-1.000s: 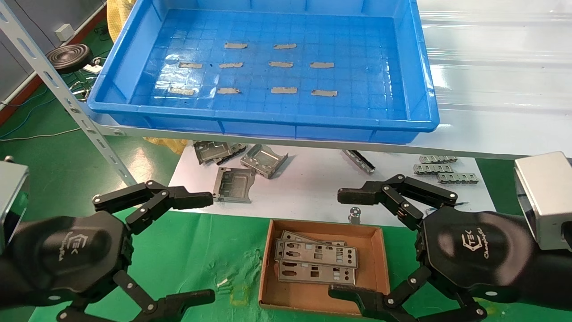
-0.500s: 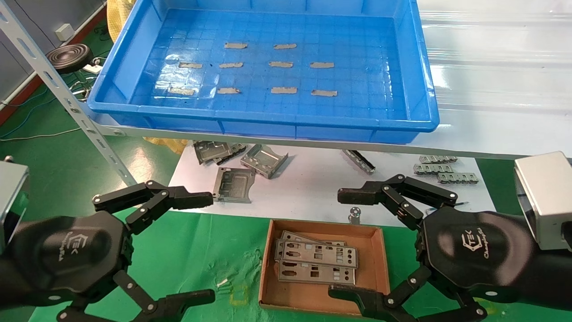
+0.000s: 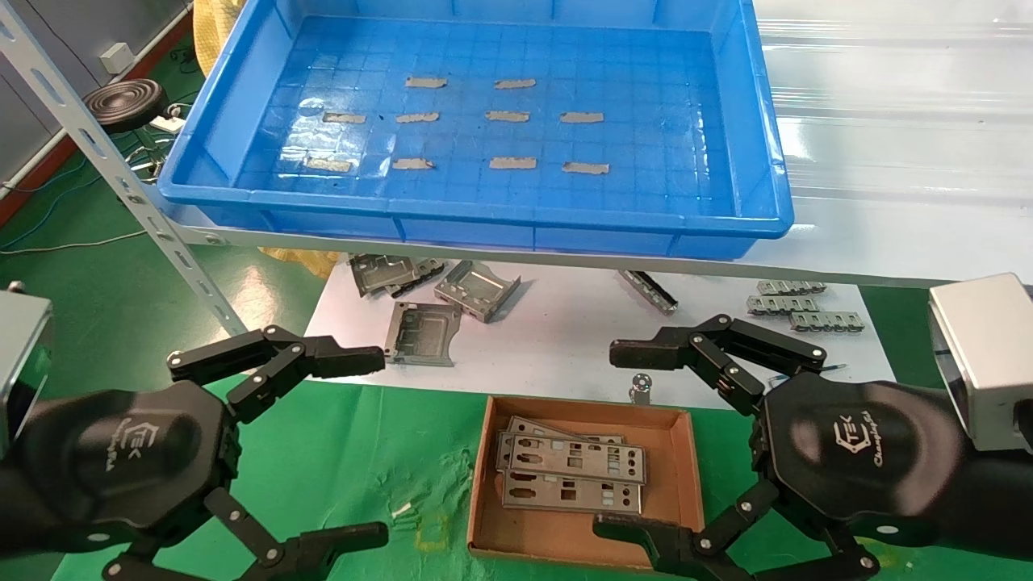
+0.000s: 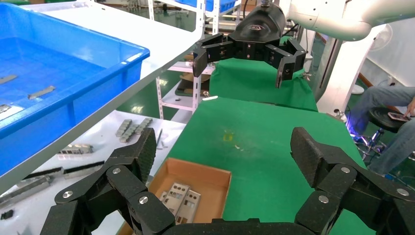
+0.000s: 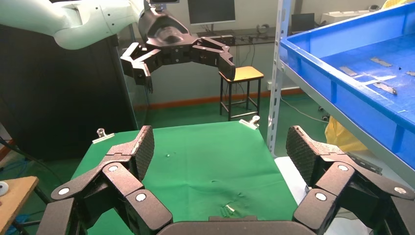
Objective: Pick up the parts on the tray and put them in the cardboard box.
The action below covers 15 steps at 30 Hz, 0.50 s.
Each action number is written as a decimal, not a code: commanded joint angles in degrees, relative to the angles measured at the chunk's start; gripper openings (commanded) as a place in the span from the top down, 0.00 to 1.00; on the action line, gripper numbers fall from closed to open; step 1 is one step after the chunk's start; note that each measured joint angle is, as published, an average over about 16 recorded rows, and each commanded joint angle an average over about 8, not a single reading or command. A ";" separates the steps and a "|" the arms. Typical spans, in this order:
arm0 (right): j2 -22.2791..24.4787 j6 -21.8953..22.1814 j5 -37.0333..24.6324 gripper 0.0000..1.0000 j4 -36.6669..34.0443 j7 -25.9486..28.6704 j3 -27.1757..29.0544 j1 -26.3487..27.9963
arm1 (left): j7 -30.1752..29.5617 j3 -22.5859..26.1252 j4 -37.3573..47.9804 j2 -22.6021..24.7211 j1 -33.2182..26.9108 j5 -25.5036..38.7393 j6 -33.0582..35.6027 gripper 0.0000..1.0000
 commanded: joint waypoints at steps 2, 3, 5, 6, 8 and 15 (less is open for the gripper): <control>0.00 0.00 0.00 0.00 0.00 0.00 0.00 0.00 | 0.00 0.00 0.00 0.00 0.00 0.00 0.00 0.00; 0.00 0.00 0.00 0.00 0.00 0.00 0.00 0.00 | 0.00 0.00 0.00 0.00 0.00 0.00 0.00 0.00; 0.00 0.00 0.00 0.00 0.00 0.00 0.00 0.00 | 0.00 0.00 0.00 0.00 0.00 0.00 0.00 0.00; 0.00 0.00 0.00 0.00 0.00 0.00 0.00 0.00 | 0.00 0.00 0.00 0.00 0.00 0.00 0.00 0.00; 0.00 0.00 0.00 0.00 0.00 0.00 0.00 0.00 | 0.00 0.00 0.00 0.00 0.00 0.00 0.00 0.00; 0.00 0.00 0.00 0.00 0.00 0.00 0.00 0.00 | 0.00 0.00 0.00 0.00 0.00 0.00 0.00 0.00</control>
